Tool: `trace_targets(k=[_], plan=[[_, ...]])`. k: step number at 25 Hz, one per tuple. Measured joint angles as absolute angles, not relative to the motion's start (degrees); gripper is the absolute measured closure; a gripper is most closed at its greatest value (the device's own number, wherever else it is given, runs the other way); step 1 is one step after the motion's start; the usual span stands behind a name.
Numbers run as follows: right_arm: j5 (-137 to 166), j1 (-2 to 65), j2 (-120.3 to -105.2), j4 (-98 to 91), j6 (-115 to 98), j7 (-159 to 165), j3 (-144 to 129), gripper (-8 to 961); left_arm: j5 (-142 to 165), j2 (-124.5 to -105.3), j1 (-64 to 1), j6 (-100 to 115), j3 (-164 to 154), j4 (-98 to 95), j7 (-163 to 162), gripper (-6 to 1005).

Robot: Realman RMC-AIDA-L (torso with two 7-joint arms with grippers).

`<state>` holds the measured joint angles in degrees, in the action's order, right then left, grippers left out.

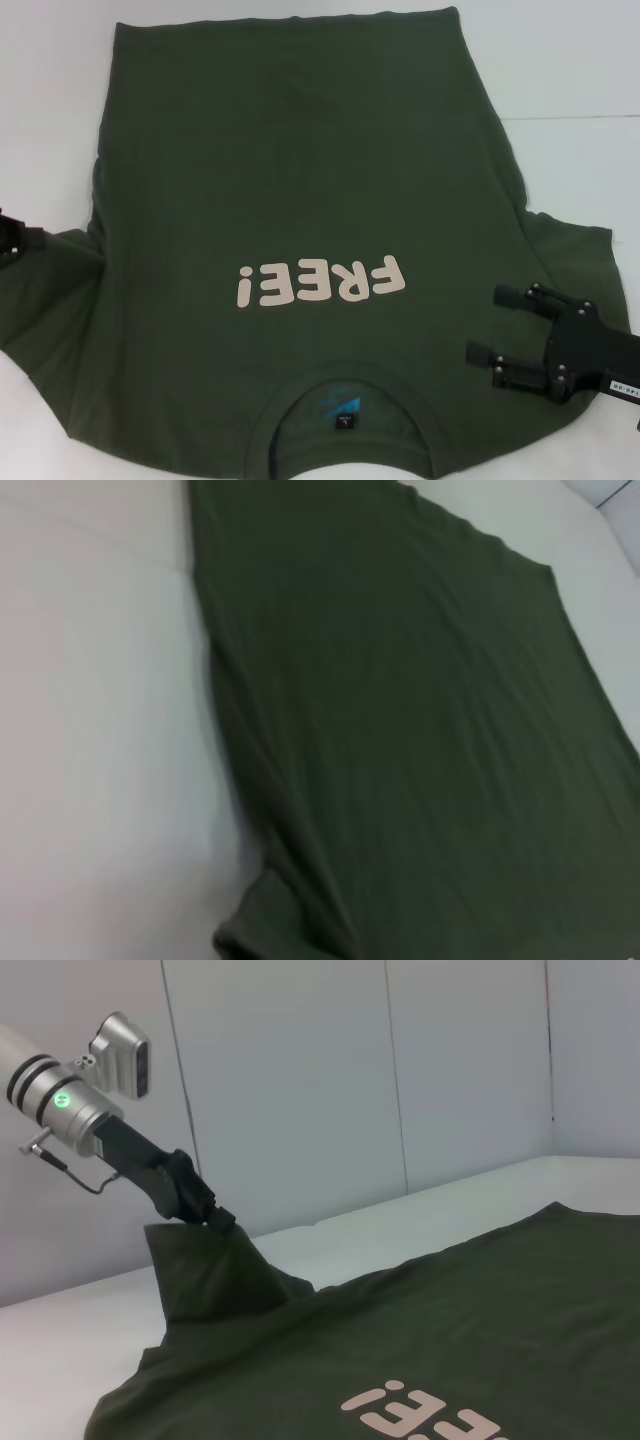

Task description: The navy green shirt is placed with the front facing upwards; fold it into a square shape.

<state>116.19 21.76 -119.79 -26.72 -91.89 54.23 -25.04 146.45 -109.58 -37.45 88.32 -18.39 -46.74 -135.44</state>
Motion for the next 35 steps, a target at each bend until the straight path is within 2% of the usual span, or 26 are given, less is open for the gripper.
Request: trace_targets(k=[9, 30, 35], plan=[[116.2, 21.4, -119.85, -26.7, -91.8, 54.1, -25.0, 58, 142.1, -109.53, -38.1, 90.6, -18.4, -46.4, -137.4, 964], [116.1, 21.2, -119.81, -25.9, -91.9, 53.5, -23.8, 58, 140.8, -111.66, -39.7, 89.4, -20.5, -46.9, -140.4, 963], [116.1, 21.1, -119.79, -25.9, -92.0, 53.5, -23.8, 58, 141.1, -110.61, -39.4, 88.0, -23.2, -47.9, -141.4, 963]])
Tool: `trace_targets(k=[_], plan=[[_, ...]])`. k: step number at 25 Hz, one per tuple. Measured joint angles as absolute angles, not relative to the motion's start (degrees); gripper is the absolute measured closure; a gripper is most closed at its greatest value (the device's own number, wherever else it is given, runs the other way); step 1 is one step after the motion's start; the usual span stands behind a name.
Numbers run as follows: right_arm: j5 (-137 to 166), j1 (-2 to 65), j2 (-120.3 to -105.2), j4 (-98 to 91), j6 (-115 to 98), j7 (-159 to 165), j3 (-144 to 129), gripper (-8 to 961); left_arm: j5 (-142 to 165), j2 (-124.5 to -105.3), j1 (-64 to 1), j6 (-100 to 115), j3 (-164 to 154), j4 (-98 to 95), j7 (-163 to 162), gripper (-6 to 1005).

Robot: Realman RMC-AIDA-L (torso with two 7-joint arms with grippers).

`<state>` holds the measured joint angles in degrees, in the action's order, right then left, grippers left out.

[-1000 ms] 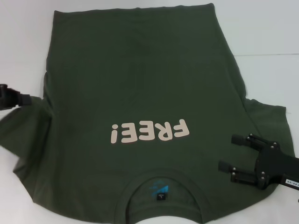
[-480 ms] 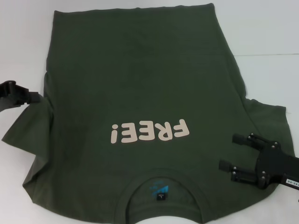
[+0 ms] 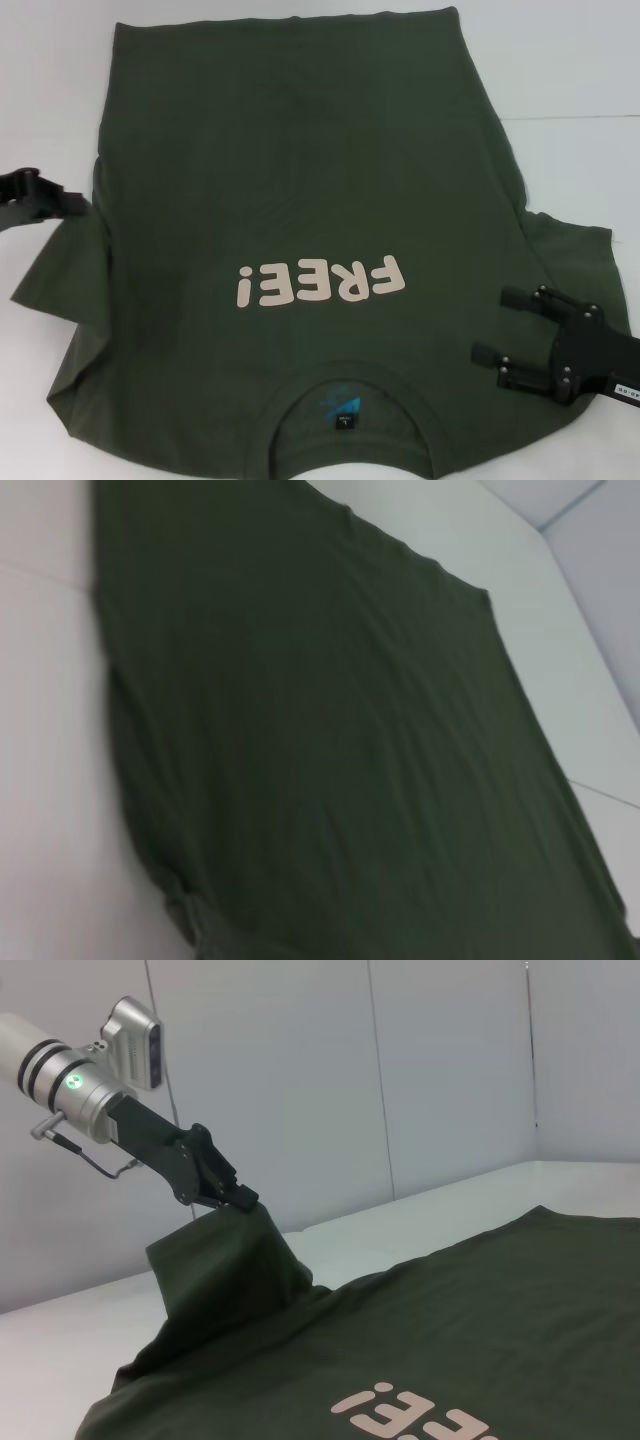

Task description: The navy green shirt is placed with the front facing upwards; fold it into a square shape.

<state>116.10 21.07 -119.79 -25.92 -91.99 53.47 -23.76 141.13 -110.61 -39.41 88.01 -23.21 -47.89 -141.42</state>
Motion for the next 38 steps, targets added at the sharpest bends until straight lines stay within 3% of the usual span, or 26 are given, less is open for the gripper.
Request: trace_targets(k=[20, 38], plan=[[116.1, 21.0, -119.79, -25.9, -92.4, 53.5, -23.0, 57, 143.9, -108.63, -38.0, 86.4, -21.9, -52.8, -142.6, 962], [116.1, 21.3, -119.88, -25.9, -92.1, 53.8, -23.0, 58, 139.8, -109.05, -38.2, 89.1, -21.6, -53.2, -143.0, 961]])
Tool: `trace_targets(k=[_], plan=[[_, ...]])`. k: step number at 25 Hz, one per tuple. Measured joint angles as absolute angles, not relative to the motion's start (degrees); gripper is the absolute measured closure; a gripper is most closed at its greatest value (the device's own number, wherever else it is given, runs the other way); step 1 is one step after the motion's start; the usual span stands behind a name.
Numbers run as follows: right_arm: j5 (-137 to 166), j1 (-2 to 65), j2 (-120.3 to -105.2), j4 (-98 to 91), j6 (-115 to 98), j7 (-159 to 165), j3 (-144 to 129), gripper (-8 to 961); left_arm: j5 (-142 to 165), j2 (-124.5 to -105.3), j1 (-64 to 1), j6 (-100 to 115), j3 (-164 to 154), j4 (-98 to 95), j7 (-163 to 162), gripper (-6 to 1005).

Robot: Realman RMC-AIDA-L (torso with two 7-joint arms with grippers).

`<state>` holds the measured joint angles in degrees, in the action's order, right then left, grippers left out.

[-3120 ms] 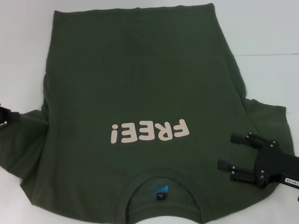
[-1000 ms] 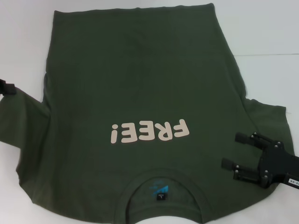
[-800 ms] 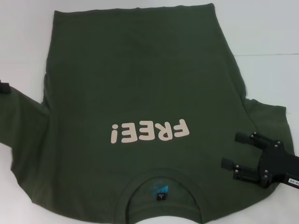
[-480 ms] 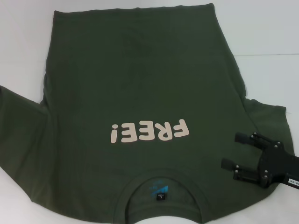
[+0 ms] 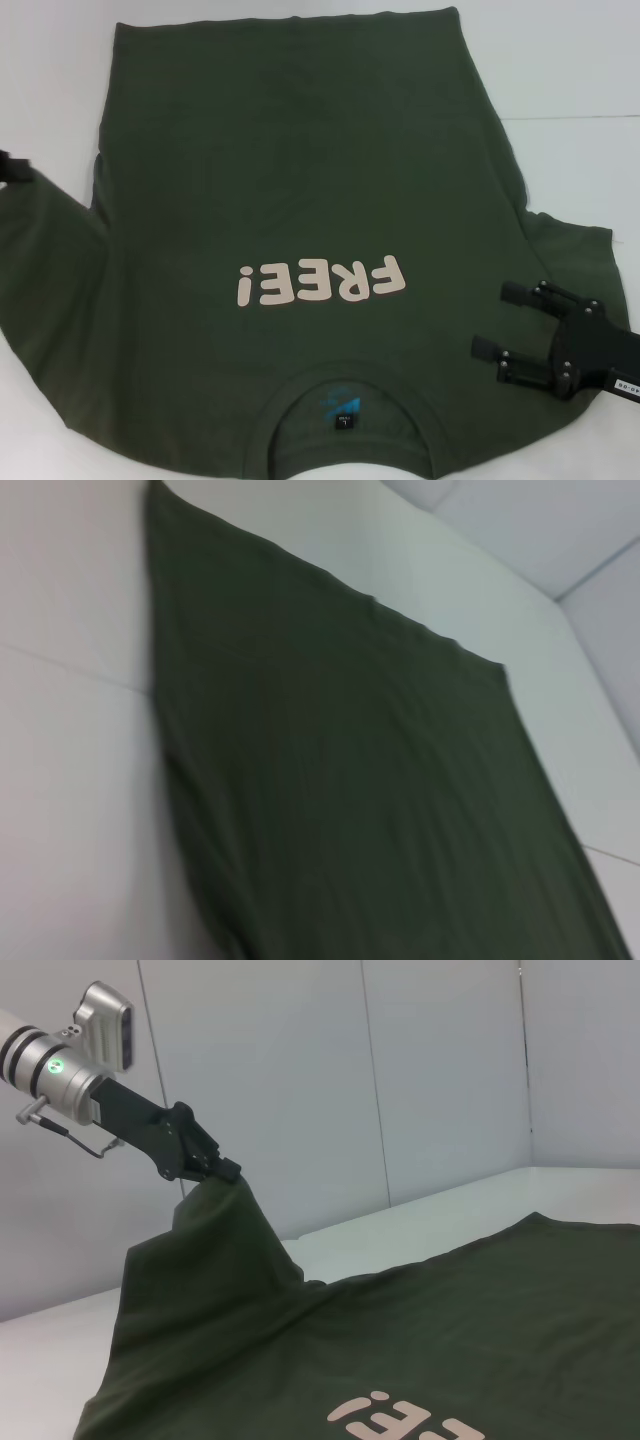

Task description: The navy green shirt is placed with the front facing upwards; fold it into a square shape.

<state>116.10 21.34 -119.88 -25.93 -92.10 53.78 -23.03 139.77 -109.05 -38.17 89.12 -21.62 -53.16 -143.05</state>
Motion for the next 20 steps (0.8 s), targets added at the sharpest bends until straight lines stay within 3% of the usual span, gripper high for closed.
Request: trace_targets(k=[9, 14, 20], plan=[[116.1, 21.4, -119.88, -25.8, -92.0, 53.6, -23.1, 57, 138.9, -112.58, -39.2, 87.6, -23.4, -48.4, -142.6, 960], [116.1, 21.4, -119.88, -25.4, -92.0, 53.5, -23.0, 57, 138.8, -115.77, -39.0, 84.5, -24.2, -47.2, -141.6, 960], [116.1, 21.4, -119.88, -25.2, -91.9, 53.5, -23.0, 58, 138.3, -118.32, -39.2, 81.5, -24.2, -44.7, -140.5, 956]])
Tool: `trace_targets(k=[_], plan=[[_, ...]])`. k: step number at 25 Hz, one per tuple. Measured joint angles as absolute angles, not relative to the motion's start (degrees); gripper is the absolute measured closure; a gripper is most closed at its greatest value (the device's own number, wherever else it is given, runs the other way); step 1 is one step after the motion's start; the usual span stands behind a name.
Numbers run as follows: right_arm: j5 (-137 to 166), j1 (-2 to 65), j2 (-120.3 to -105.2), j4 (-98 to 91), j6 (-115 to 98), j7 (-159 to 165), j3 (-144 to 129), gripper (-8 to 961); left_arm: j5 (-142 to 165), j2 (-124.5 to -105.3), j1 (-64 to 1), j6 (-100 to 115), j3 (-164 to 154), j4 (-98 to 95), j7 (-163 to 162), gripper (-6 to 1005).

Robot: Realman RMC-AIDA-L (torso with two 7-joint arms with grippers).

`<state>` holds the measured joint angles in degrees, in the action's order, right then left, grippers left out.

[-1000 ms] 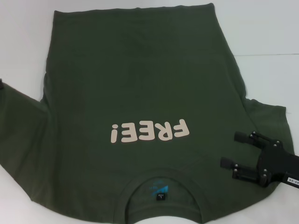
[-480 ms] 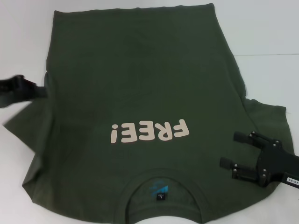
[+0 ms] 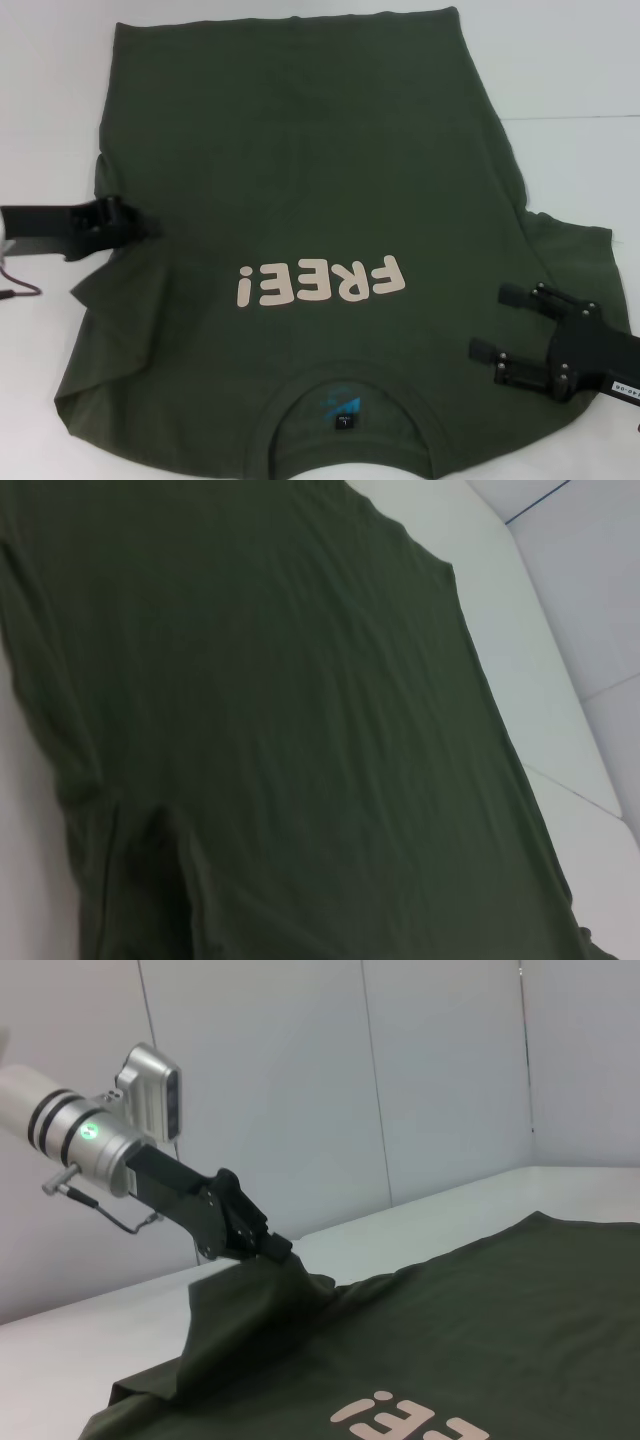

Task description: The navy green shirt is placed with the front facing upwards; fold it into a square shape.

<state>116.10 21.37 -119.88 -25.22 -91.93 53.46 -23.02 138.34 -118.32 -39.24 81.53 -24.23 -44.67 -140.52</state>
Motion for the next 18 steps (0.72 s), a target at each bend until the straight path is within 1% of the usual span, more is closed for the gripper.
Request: trace_targets(k=[5, 11, 18], plan=[[116.1, 21.1, -119.88, -25.2, -91.9, 53.4, -23.0, 58, 135.8, -118.63, -39.3, 79.6, -24.1, -40.4, -140.3, 953], [116.1, 21.1, -119.88, -25.2, -91.9, 53.4, -23.0, 58, 130.6, -118.42, -38.4, 78.8, -23.7, -36.8, -139.6, 950], [116.1, 21.3, -119.88, -25.2, -91.9, 53.4, -23.0, 57, 129.1, -118.24, -37.4, 78.1, -23.5, -35.9, -139.4, 747]])
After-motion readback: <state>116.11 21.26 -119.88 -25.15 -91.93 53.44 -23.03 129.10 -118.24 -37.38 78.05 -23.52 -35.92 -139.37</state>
